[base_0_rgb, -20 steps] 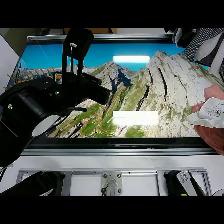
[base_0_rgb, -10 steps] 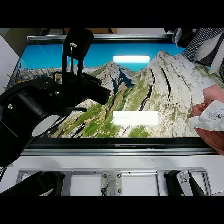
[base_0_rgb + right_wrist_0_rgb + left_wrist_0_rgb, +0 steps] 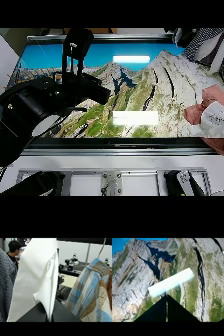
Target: Fold the clothes and pants, and hang the long-sleeved shirts on hangers.
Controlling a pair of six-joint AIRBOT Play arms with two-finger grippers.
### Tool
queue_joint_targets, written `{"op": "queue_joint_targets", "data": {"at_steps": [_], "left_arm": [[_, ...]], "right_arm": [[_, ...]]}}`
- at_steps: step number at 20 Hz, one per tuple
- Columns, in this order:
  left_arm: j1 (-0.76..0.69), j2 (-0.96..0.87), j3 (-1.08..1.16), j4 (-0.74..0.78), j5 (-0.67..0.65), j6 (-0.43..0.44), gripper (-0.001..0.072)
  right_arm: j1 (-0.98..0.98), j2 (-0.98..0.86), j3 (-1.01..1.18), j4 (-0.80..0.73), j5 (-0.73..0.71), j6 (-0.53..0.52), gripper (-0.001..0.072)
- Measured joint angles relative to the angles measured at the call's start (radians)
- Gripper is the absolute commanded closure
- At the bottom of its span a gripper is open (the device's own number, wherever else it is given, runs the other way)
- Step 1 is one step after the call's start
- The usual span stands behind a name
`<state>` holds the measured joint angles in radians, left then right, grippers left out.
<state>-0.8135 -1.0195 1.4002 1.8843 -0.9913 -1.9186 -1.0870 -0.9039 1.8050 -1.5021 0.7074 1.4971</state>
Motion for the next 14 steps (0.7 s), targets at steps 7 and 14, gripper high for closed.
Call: {"op": "queue_joint_targets", "data": {"at_steps": [7, 14], "left_arm": [[0.0, 0.0, 0.0, -0.001, -0.001, 0.0, 0.0692], [0.0, 0.0, 0.0, -0.002, -0.003, 0.0, 0.0692]], "right_arm": [[-0.063, -0.061, 0.0, -0.006, 0.0, 0.029, 0.0704], [-0.177, -0.105, 0.0, -0.006, 0.0, 0.135, 0.0704]]}}
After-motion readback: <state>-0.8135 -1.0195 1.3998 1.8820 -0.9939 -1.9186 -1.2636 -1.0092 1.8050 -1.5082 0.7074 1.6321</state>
